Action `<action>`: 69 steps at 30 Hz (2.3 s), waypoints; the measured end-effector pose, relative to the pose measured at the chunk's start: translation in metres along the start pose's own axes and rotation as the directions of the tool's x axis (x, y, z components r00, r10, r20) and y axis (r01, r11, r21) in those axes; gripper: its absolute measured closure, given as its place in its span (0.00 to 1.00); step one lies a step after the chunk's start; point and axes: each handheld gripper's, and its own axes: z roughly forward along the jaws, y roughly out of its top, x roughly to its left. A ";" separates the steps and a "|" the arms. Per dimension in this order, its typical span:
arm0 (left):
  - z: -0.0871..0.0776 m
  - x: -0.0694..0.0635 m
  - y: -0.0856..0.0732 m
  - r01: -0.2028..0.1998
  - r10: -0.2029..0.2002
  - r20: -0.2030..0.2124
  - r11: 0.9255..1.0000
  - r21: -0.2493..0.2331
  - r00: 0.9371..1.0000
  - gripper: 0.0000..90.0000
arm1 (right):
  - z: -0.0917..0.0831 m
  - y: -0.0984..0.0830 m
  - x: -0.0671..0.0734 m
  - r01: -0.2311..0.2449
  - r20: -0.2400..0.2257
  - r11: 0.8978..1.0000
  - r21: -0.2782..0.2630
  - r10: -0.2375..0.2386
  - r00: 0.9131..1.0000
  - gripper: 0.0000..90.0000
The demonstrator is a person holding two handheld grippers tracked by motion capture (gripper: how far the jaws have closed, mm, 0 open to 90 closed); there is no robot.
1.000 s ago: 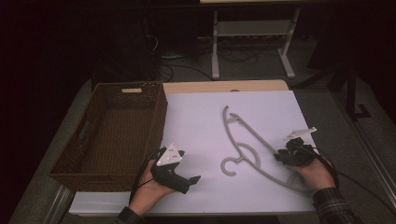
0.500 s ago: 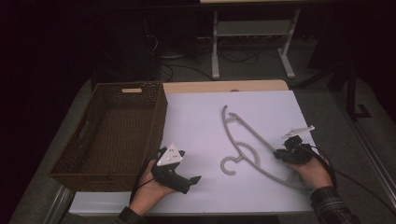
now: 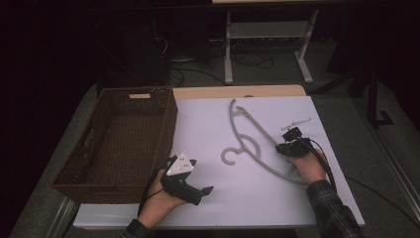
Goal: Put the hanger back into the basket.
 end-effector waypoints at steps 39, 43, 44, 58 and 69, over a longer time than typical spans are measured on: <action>0.004 -0.002 0.000 -0.013 0.013 0.013 1.000 0.011 1.000 0.00 | -0.045 -0.049 0.018 0.253 -0.281 0.967 -0.022 -0.249 0.927 1.00; 0.004 -0.002 0.000 -0.014 0.013 0.012 1.000 0.016 1.000 0.00 | -0.041 -0.047 0.031 0.275 -0.317 0.961 -0.028 -0.270 0.909 1.00; 0.004 -0.002 0.000 -0.014 0.014 0.012 1.000 0.016 1.000 0.00 | -0.040 -0.046 0.034 0.279 -0.321 0.960 -0.027 -0.272 0.907 1.00; 0.004 -0.001 0.000 -0.013 0.013 0.009 1.000 0.016 1.000 0.00 | -0.019 -0.024 0.111 0.383 -0.441 0.920 -0.080 -0.377 0.815 1.00; 0.003 -0.001 0.000 -0.008 0.008 0.007 1.000 0.011 1.000 0.00 | -0.002 -0.008 0.157 0.420 -0.483 0.897 -0.137 -0.431 0.762 1.00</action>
